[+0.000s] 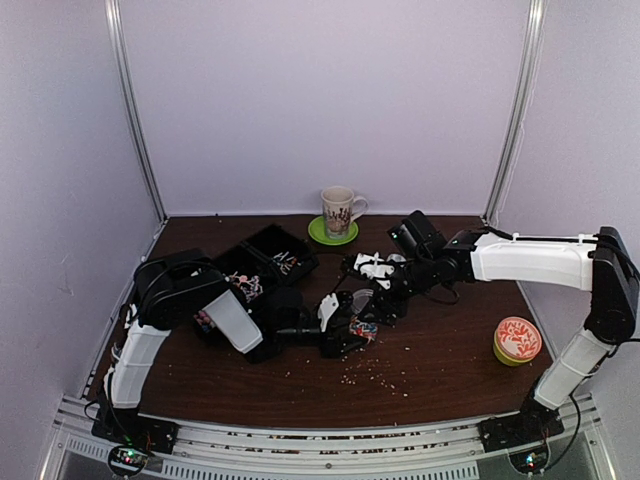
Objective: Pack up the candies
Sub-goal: Screw the box lid onto the packing bottle.
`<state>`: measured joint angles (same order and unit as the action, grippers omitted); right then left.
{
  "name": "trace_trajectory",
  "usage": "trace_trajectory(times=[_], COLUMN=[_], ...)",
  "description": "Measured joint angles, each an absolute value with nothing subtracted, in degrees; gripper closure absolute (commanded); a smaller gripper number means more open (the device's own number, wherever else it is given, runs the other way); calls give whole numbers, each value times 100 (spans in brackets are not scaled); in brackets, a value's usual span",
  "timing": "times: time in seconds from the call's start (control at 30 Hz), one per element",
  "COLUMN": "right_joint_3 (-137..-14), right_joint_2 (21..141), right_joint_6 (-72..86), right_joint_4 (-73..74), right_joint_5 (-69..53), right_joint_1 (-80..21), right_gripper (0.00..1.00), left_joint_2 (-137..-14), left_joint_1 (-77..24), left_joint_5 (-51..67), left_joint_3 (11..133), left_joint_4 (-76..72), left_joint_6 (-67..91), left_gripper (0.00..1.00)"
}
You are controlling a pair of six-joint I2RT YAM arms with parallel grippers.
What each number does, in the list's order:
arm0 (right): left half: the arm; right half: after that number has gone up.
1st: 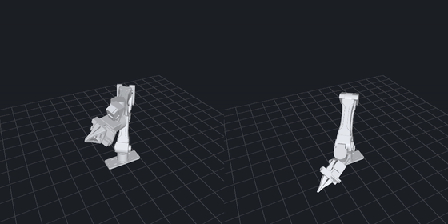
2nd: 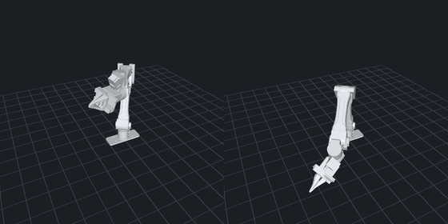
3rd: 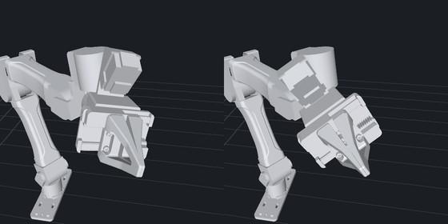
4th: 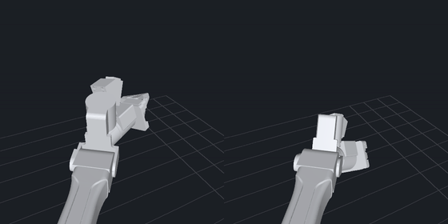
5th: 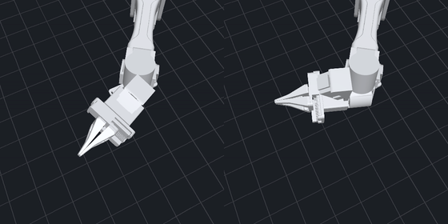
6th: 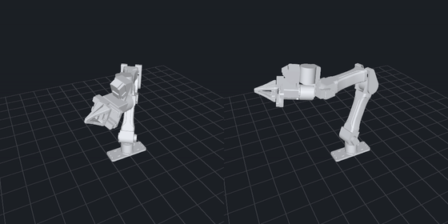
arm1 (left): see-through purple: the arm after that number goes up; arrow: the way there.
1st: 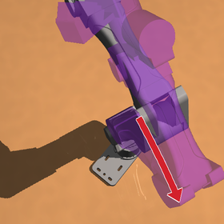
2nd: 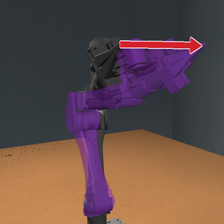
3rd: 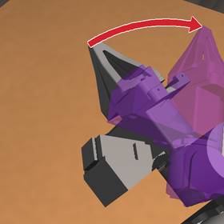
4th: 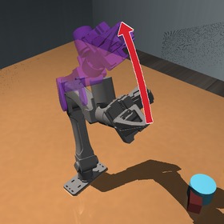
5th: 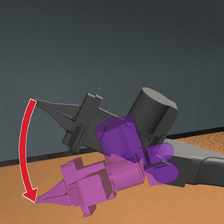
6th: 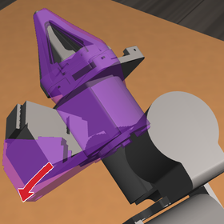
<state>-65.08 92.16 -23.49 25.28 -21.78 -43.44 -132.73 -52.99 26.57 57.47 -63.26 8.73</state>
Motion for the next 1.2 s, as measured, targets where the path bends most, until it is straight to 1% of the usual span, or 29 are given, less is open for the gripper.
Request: trace_trajectory(times=[0.13, 0.2, 0.27, 0.5, 0.8, 1.0, 1.2], right_joint_3=[-6508, -6499, -6473, -6276, -5905, -5922, -6377], right_joint_2=[9214, 9188, 9133, 8884, 8488, 8228, 8285], right_joint_6=[-2359, -2373, -2377, -2375, -2414, -2624, -3127], right_joint_4=[2547, 2587, 2633, 2783, 3240, 3483, 3697], right_joint_5=[-2176, -2180, -2182, -2200, -2453, -2449, -2418], right_joint_1=[-4342, -4342, -4342, -4342, -4403, -4394, -4324], right_gripper=[21, 21, 21, 21, 20, 15, 9], left_joint_2=[-13273, -13273, -13273, -13273, -13273, -13273, -13273], left_joint_1=[-5299, -5299, -5299, -5286, -5162, -5103, -5098], left_joint_5=[2606, 2598, 2589, 2589, 2567, 2783, 3284], left_joint_3=[5741, 5732, 5710, 5655, 5653, 5653, 5653], left_joint_4=[-6337, -6342, -6372, -6462, -6497, -6504, -6469], left_joint_6=[873, 873, 873, 915, 1079, 1081, 934], left_gripper=[75, 79, 81, 78, 77, 77, 77])
